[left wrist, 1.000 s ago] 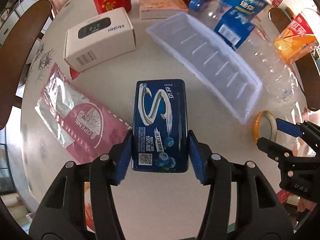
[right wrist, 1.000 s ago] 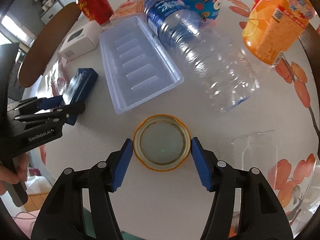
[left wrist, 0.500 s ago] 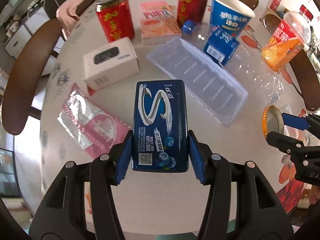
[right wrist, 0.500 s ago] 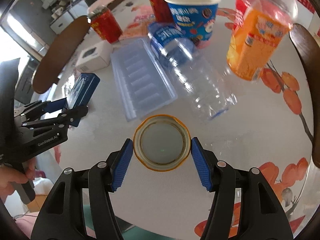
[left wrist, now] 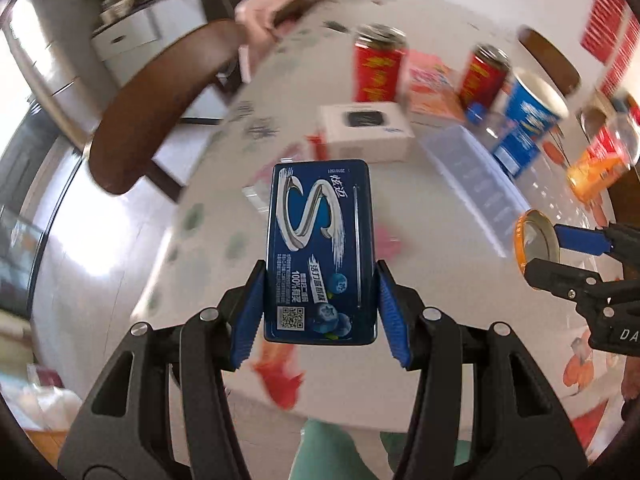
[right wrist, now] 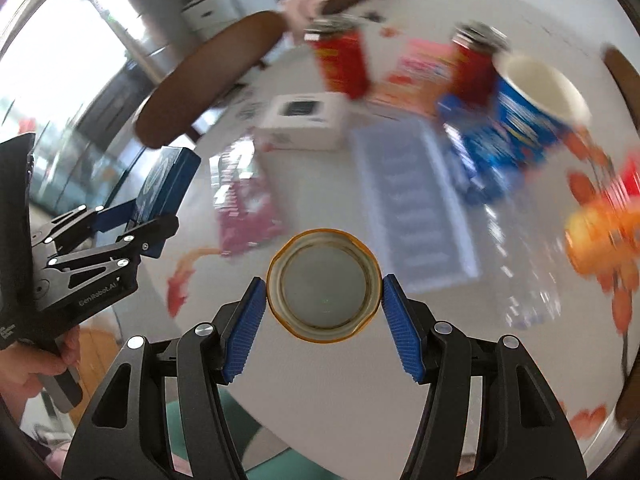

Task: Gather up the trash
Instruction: 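Carry the gum box and tape roll with both tools over the grey trash bin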

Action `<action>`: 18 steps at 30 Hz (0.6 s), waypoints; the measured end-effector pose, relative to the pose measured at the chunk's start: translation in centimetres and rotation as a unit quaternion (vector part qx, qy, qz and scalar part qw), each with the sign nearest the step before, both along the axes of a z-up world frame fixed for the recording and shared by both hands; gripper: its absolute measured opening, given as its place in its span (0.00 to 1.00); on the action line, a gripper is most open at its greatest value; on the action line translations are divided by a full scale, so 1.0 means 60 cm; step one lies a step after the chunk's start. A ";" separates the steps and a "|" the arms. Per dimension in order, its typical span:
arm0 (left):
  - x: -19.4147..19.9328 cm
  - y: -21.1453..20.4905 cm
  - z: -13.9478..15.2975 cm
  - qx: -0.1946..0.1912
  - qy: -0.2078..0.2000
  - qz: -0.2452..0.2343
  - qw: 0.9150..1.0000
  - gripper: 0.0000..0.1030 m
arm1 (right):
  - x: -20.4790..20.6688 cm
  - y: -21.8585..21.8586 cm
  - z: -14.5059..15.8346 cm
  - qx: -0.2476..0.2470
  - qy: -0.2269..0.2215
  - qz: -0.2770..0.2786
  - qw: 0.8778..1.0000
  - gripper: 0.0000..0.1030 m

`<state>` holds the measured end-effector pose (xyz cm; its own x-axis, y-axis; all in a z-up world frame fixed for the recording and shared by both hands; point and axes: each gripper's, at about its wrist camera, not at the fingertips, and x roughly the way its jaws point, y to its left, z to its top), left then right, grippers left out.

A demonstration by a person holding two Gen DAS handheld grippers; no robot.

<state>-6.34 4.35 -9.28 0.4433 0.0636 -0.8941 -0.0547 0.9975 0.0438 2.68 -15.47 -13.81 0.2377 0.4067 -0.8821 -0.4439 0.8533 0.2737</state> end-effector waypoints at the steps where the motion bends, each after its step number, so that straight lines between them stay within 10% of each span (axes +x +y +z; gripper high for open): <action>1: -0.007 0.020 0.002 -0.003 -0.005 0.010 1.000 0.49 | -0.001 0.019 0.007 -0.001 -0.006 0.008 1.000 0.59; 18: -0.161 0.417 -0.024 -0.020 -0.001 0.156 0.987 0.48 | -0.067 0.482 0.023 0.021 0.004 0.143 0.990 0.59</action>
